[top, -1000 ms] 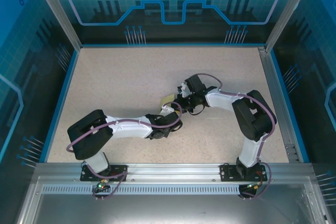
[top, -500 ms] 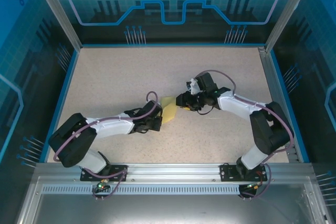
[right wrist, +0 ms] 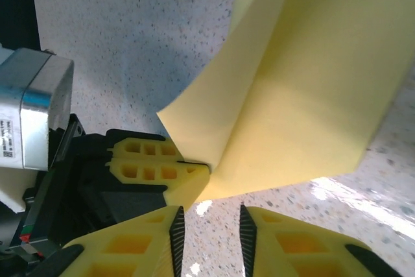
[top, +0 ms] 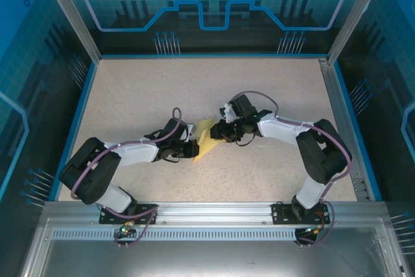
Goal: Fold a paper plane with a square sheet of paper (pick it up from the middle)
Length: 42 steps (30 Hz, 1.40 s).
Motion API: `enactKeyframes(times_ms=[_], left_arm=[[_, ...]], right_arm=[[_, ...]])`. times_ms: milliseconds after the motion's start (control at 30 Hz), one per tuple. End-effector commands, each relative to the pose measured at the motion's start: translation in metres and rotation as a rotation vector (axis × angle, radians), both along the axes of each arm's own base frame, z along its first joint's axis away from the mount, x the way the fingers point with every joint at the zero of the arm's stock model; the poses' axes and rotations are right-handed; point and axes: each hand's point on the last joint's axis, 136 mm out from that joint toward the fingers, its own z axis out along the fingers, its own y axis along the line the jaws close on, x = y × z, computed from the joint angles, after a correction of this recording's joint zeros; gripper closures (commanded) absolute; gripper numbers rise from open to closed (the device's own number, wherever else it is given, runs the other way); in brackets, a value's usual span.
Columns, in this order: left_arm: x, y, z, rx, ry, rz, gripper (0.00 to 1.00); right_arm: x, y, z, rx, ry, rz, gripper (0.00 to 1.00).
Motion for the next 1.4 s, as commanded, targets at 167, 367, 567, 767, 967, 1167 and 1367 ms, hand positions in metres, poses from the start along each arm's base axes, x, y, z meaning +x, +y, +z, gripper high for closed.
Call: enactKeyframes(times_ms=[167, 367, 567, 767, 967, 1167, 1367], left_arm=[[-0.005, 0.001, -0.008, -0.120, 0.088, 0.028, 0.95], [-0.002, 0.001, -0.009, -0.171, 0.121, 0.033, 0.95], [0.002, 0.004, -0.012, -0.204, 0.147, 0.045, 0.95], [0.002, 0.007, -0.013, -0.189, 0.147, 0.049, 0.81], [0.000, 0.012, -0.009, -0.164, 0.127, 0.044, 0.68], [0.000, 0.012, 0.003, -0.149, 0.074, 0.034, 0.60], [0.000, 0.008, 0.013, -0.044, -0.003, 0.011, 0.53]], right_arm=[[0.012, 0.034, -0.006, 0.028, 0.000, 0.031, 0.78], [0.018, 0.041, -0.011, 0.038, 0.016, 0.038, 0.79], [0.022, 0.048, -0.017, 0.045, 0.031, 0.048, 0.80], [0.027, 0.048, -0.029, 0.020, 0.054, 0.027, 0.80], [0.030, 0.046, -0.029, 0.011, 0.055, 0.015, 0.80], [0.030, 0.047, -0.025, 0.022, 0.055, 0.018, 0.80], [0.030, 0.046, -0.025, 0.025, 0.053, 0.017, 0.80]])
